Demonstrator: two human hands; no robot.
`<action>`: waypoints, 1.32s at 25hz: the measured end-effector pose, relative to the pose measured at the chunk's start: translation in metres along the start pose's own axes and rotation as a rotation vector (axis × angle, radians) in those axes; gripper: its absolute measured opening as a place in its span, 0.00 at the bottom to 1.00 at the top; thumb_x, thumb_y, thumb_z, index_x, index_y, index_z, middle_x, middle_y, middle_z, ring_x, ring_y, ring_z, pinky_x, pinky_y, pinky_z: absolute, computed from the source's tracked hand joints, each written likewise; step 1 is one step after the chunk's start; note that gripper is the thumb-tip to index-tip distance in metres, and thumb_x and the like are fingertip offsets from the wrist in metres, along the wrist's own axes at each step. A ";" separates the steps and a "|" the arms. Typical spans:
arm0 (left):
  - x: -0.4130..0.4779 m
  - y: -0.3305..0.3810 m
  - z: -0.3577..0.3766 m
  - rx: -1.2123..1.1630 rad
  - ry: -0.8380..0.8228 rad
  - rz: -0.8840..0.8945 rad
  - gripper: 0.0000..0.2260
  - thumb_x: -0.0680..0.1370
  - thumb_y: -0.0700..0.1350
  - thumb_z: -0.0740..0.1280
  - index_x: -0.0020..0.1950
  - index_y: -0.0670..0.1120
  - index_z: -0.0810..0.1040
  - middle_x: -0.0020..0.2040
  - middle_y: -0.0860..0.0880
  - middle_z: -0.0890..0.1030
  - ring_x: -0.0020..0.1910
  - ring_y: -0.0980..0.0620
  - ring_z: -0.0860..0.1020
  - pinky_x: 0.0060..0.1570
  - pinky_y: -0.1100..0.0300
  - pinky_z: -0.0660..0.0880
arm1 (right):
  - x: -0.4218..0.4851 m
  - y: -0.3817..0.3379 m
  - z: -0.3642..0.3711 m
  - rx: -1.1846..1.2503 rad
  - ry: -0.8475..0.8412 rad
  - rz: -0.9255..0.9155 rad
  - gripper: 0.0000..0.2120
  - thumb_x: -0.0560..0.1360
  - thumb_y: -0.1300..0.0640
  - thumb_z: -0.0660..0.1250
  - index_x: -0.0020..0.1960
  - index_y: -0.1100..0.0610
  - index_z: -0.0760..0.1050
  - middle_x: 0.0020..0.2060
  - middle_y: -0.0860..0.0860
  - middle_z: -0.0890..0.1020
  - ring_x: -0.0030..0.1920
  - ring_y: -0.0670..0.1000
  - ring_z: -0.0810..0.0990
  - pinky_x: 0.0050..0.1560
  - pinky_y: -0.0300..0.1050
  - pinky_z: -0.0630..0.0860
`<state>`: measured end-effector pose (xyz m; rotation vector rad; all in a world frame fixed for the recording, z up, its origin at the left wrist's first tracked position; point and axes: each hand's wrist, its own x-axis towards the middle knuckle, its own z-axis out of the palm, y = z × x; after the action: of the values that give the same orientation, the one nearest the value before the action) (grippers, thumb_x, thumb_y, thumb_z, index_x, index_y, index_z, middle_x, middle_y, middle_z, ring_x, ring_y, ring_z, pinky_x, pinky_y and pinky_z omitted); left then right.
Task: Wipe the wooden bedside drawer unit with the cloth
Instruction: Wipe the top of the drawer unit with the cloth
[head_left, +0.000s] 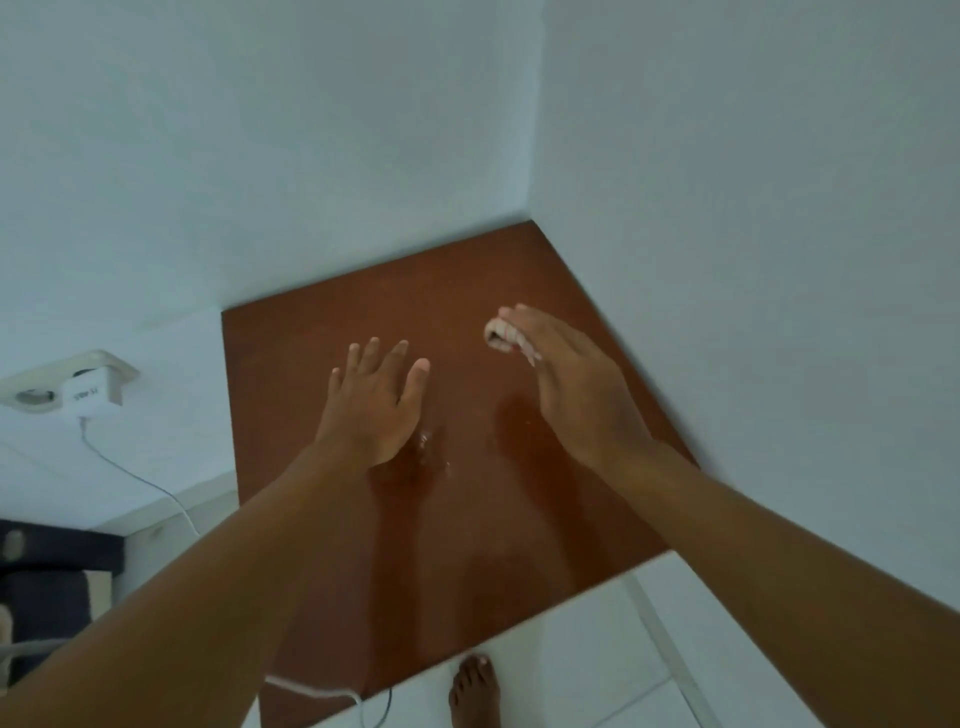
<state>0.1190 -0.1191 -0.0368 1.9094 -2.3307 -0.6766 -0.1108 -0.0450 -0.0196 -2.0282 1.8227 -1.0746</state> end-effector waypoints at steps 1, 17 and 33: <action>0.015 -0.006 -0.006 -0.008 -0.002 -0.007 0.28 0.83 0.63 0.47 0.82 0.54 0.58 0.84 0.46 0.53 0.83 0.44 0.46 0.79 0.42 0.46 | 0.037 0.000 0.018 -0.001 -0.012 -0.001 0.22 0.82 0.65 0.60 0.75 0.52 0.74 0.71 0.51 0.78 0.72 0.53 0.76 0.73 0.49 0.72; 0.115 -0.053 0.006 0.106 0.022 -0.057 0.27 0.84 0.59 0.44 0.82 0.53 0.58 0.83 0.47 0.54 0.82 0.43 0.49 0.77 0.36 0.42 | 0.199 0.049 0.182 -0.356 -0.550 0.100 0.25 0.85 0.40 0.49 0.81 0.37 0.57 0.84 0.46 0.53 0.84 0.56 0.45 0.81 0.60 0.45; 0.052 -0.020 0.001 0.197 -0.168 -0.066 0.33 0.80 0.67 0.37 0.82 0.56 0.55 0.84 0.48 0.50 0.82 0.42 0.43 0.76 0.32 0.39 | 0.014 0.014 0.114 -0.382 -0.590 0.011 0.29 0.83 0.40 0.41 0.84 0.42 0.49 0.84 0.48 0.51 0.84 0.56 0.43 0.82 0.58 0.46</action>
<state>0.1247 -0.1702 -0.0567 2.0945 -2.5308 -0.6596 -0.0504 -0.0960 -0.1038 -2.2051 1.7869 -0.0773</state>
